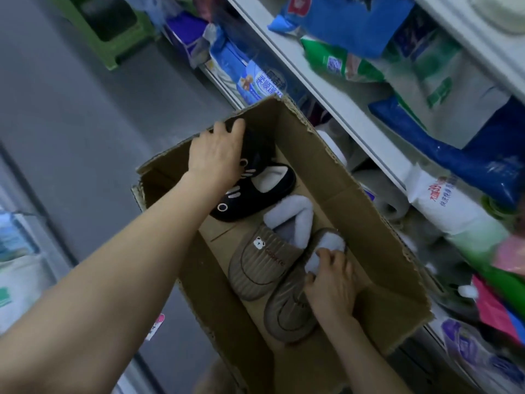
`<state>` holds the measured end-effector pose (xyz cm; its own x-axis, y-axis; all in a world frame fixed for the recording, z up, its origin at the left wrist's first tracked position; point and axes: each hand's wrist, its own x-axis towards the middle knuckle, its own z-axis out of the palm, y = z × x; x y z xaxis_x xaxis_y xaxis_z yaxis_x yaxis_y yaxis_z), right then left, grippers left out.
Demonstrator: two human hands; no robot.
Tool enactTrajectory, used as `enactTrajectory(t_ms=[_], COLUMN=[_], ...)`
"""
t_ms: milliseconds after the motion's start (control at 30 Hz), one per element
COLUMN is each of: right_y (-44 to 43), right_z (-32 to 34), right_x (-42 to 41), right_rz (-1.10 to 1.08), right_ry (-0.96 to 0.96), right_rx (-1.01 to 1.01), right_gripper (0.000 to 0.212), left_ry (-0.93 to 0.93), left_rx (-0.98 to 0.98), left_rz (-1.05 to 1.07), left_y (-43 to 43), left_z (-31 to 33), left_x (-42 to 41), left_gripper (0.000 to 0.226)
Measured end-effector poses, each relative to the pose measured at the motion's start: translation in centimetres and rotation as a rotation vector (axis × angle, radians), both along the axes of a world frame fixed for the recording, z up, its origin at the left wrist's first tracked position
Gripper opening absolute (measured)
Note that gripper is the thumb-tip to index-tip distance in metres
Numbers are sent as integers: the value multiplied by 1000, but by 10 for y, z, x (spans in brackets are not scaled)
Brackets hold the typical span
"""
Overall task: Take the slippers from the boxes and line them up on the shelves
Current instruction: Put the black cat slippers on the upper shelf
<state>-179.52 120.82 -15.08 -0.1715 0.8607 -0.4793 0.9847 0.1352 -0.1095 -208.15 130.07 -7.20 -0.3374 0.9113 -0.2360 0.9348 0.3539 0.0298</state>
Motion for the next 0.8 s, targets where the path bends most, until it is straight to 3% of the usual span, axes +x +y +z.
enactTrajectory(t_ms=[100, 267, 400, 500, 633, 800], right_y=[8, 43, 76, 89, 93, 90], right_z=[9, 19, -2, -26, -29, 47], right_x=[-9, -71, -144, -176, -177, -136], right_rz=[4, 137, -29, -168, -167, 33], right_ry=[44, 449, 613, 579, 552, 627], right_rx=[65, 74, -270, -464, -378, -170], right_gripper=[48, 43, 63, 67, 47, 35], left_ry=[-109, -297, -314, -294, -378, -584], left_rx=[117, 286, 365, 412, 516, 576], left_rz=[155, 390, 463, 483, 612, 788], left_y=[-34, -91, -127, -144, -159, -173], left_z=[11, 33, 41, 44, 45, 51], left_x=[-4, -1, -6, -5, -4, 0], left_gripper=[78, 84, 86, 80, 75, 75])
